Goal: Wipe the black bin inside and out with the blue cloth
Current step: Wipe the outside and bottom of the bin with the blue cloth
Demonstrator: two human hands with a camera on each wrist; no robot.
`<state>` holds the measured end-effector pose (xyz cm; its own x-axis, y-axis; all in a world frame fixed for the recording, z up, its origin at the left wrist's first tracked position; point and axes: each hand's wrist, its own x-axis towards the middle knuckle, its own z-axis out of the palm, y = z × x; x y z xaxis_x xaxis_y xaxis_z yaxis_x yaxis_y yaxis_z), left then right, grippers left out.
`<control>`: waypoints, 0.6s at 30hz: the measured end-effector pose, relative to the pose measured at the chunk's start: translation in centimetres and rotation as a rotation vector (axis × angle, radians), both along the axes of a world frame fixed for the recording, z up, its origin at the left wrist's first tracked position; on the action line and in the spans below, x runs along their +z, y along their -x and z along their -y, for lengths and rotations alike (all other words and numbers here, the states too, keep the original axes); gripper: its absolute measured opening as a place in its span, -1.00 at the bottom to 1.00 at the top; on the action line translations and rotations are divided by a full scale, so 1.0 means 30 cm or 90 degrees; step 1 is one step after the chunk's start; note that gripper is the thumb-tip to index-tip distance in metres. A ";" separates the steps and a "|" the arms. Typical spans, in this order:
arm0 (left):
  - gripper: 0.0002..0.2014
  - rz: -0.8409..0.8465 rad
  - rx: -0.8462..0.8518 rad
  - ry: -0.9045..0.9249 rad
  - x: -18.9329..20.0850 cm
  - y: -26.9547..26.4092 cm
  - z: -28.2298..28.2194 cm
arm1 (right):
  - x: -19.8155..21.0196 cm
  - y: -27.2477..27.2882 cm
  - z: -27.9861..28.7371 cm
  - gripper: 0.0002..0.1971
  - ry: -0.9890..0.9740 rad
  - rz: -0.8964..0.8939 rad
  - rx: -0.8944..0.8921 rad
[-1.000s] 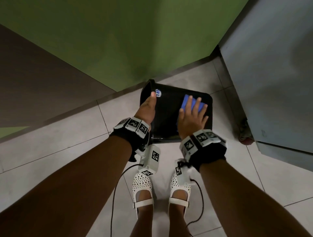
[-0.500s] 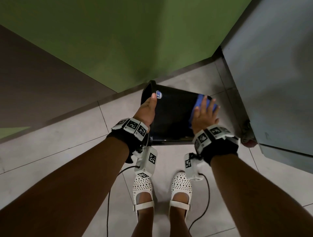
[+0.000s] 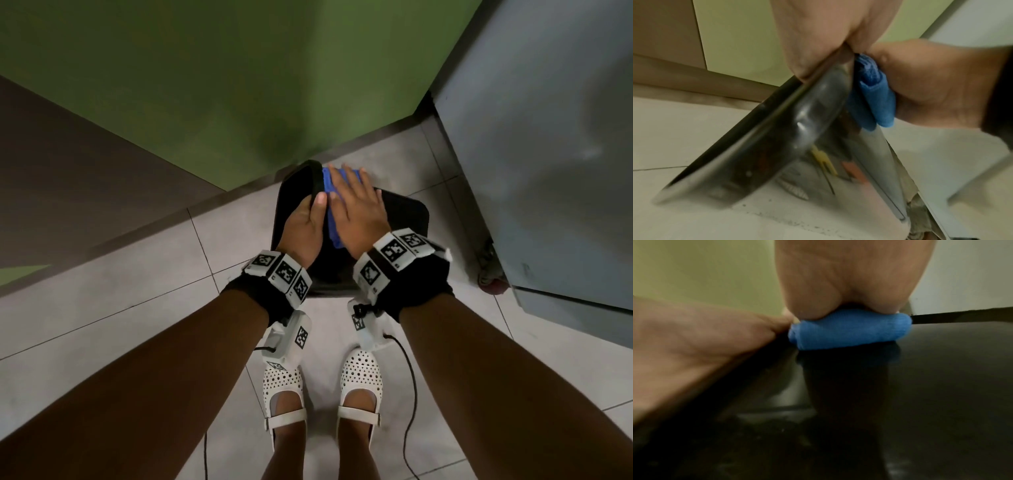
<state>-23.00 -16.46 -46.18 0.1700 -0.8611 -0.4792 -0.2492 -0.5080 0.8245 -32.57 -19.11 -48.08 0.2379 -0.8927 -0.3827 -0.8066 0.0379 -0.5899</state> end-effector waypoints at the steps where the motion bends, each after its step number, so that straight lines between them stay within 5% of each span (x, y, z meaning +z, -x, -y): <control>1: -0.65 0.008 0.004 0.008 -0.002 0.002 -0.003 | -0.025 0.020 0.014 -0.52 0.013 -0.017 -0.012; 4: -0.64 -0.004 0.012 -0.004 -0.001 0.014 -0.022 | -0.097 0.132 0.059 -0.43 -0.054 -0.081 -0.132; 9: -0.65 -0.019 -0.039 -0.004 0.027 0.052 -0.036 | -0.103 0.267 0.061 -0.60 -0.177 -0.066 -0.287; 14: -0.62 -0.055 -0.169 -0.040 0.065 0.028 -0.036 | -0.069 0.268 0.028 -0.36 -0.027 -0.001 -0.406; 18: -0.61 -0.064 -0.220 -0.055 0.065 0.009 -0.056 | 0.026 0.212 0.031 -0.28 0.094 -0.050 -0.265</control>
<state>-23.27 -14.78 -44.23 -0.1751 -0.8148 -0.5527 -0.3375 -0.4777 0.8111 -38.92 -20.03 -47.30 -0.1776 -0.9526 -0.2472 -0.7831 0.2889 -0.5507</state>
